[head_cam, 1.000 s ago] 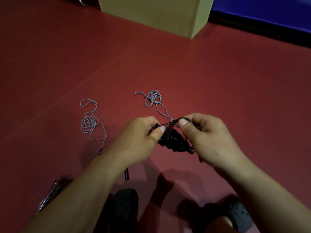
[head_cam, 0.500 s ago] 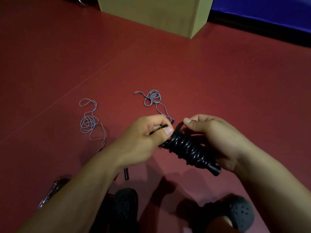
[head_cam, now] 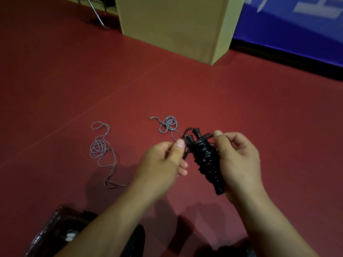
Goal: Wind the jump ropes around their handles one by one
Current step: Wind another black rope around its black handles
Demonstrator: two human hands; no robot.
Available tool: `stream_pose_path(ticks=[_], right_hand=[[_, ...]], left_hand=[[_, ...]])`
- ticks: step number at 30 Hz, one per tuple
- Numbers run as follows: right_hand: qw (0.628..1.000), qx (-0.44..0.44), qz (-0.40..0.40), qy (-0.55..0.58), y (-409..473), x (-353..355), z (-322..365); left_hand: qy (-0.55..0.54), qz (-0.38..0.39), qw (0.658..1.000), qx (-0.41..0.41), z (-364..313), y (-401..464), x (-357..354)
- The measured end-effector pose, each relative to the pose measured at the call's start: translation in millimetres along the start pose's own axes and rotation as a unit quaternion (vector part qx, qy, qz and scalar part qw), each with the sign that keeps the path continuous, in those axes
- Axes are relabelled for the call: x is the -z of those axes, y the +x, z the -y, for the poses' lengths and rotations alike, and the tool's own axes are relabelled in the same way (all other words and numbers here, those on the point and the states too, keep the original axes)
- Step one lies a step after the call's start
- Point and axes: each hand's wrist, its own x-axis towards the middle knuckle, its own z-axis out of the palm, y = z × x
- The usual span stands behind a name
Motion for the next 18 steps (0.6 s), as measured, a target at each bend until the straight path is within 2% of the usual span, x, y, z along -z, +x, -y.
stream_pose_path(ticks=[3, 5, 8, 14, 18], right_hand=[[0.999, 0.022, -0.046, 0.001, -6.0, 0.9, -2.5], [0.998, 0.037, -0.045, -0.014, -13.4, -2.3, -5.2], [0.998, 0.046, -0.03, -0.012, -21.5, -5.9, -7.1], [0.989, -0.035, 0.06, 0.134, -28.4, -12.3, -2.4], [0.982, -0.056, 0.145, 0.11, -34.4, -10.8, 0.6]], left_hand=[[0.022, 0.024, 0.999, 0.016, 2.0, -8.8, -11.3], [0.045, 0.044, 0.998, 0.006, 1.1, -13.1, -17.4], [0.002, 0.052, 0.998, 0.034, -3.6, -17.5, -23.7], [-0.052, -0.036, 0.998, 0.028, -7.8, -13.9, -22.1], [-0.093, -0.051, 0.994, 0.026, -8.2, -15.4, -7.2]])
